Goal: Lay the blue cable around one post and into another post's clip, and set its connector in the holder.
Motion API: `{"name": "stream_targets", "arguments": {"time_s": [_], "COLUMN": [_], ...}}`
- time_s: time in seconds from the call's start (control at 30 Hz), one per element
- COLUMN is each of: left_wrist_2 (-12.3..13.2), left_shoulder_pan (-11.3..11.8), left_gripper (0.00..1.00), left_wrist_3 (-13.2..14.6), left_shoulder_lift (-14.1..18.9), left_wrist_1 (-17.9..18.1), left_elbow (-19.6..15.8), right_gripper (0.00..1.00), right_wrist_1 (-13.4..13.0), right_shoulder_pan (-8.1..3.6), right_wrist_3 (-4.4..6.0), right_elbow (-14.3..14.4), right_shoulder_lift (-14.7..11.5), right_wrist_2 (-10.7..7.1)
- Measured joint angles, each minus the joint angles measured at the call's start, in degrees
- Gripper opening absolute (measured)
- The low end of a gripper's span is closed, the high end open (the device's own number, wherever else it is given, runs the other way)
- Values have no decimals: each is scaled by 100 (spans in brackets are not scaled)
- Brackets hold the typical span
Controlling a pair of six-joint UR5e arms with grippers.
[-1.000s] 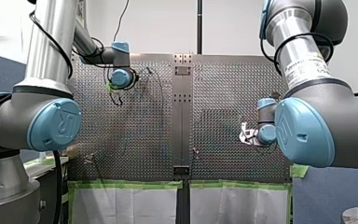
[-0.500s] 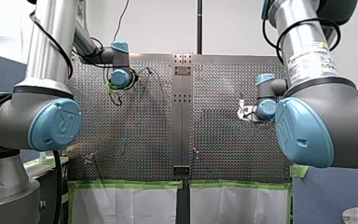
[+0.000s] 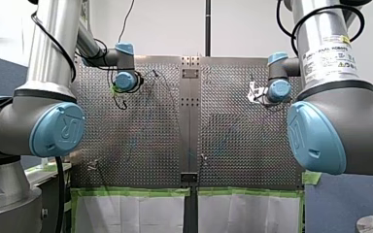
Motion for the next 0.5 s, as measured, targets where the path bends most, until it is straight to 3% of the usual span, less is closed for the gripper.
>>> {"name": "stream_targets", "arguments": {"time_s": [0.3,0.5], "left_wrist_2": [1,1], "left_shoulder_pan": [12,25], "left_gripper": [95,95], "left_wrist_3": [-6,-7], "left_shoulder_lift": [0,0], "left_wrist_1": [2,3], "left_elbow": [2,3], "right_gripper": [0,0], "right_wrist_1": [163,-4], "right_shoulder_pan": [-4,-104], "right_wrist_3": [-14,-2], "right_elbow": [31,200], "right_shoulder_lift": [-488,-810], "right_wrist_2": [60,89]}}
